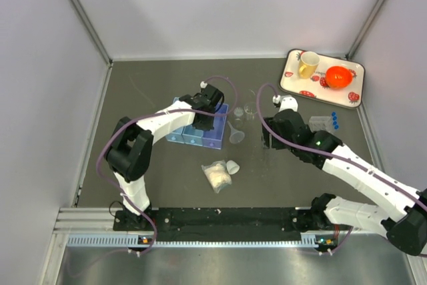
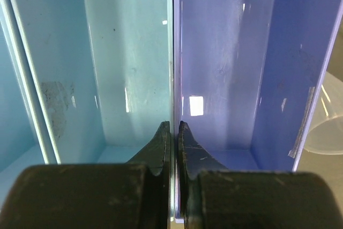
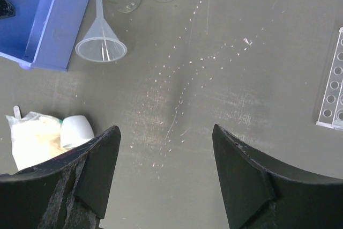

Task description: Organize the chemistry lab equipment

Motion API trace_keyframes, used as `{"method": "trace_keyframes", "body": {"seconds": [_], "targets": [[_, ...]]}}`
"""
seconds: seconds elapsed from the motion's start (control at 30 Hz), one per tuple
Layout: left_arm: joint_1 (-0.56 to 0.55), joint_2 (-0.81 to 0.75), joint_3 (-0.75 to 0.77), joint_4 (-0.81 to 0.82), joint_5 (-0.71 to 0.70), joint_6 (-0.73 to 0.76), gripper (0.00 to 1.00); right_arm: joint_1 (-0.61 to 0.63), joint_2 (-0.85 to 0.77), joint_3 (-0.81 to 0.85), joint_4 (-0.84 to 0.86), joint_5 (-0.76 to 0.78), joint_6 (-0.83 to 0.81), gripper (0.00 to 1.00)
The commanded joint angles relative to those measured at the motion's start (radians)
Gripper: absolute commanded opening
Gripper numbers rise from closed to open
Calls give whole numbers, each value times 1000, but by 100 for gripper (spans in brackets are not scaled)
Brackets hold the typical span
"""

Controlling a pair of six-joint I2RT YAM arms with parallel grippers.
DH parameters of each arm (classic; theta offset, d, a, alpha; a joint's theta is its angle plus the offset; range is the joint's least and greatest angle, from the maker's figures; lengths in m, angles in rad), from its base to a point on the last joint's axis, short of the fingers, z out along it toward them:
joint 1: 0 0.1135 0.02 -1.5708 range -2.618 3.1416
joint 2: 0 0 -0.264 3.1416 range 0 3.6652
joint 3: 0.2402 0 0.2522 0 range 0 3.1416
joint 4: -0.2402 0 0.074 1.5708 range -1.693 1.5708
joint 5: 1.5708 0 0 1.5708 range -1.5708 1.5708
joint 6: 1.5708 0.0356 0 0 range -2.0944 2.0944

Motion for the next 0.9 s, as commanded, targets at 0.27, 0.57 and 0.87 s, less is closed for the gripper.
{"method": "trace_keyframes", "body": {"seconds": [0.27,0.57,0.87], "targets": [[-2,-142,-123,36,-53,300,0,13,-84,-28,31,-21,-16,70],[-4,-187,-206,78,131,410,0,13,-90,-30,33,-36,-16,70],[-9,-231,-271,140,257,427,0,13,-87,-28,33,-47,-19,71]]}}
